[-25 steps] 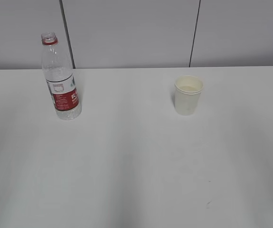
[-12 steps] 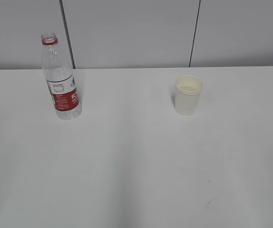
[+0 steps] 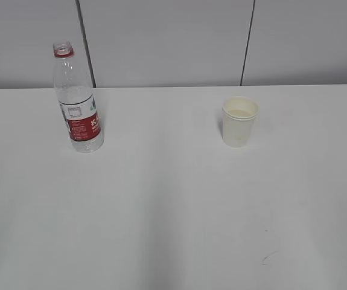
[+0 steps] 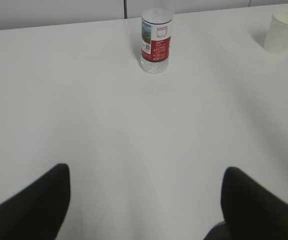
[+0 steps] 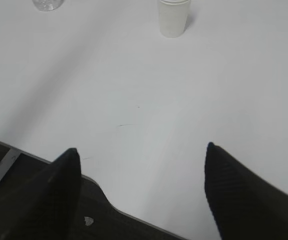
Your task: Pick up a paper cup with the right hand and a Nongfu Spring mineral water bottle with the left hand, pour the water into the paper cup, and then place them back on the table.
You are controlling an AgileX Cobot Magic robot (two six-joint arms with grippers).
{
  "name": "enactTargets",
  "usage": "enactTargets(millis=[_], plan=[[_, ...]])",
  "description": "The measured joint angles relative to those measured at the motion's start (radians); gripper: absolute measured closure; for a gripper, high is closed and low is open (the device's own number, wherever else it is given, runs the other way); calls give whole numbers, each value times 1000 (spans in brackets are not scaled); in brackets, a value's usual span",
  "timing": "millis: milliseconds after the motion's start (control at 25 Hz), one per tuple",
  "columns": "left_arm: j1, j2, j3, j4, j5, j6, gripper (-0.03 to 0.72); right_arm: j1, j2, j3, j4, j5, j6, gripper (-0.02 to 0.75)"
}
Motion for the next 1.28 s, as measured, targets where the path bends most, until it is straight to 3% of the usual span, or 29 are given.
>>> enactTargets(millis=[200, 640, 960, 1280], plan=[[0, -2, 58, 0, -25, 20, 123, 0, -2, 19, -3, 14, -4, 166], [1, -2, 63, -6, -25, 20, 123, -2, -2, 21, -2, 14, 2, 167], [16, -2, 63, -6, -26, 21, 125, -140, -43, 21, -8, 15, 2, 167], [16, -2, 63, 0, -26, 21, 125, -158, -48, 21, -37, 15, 2, 167]])
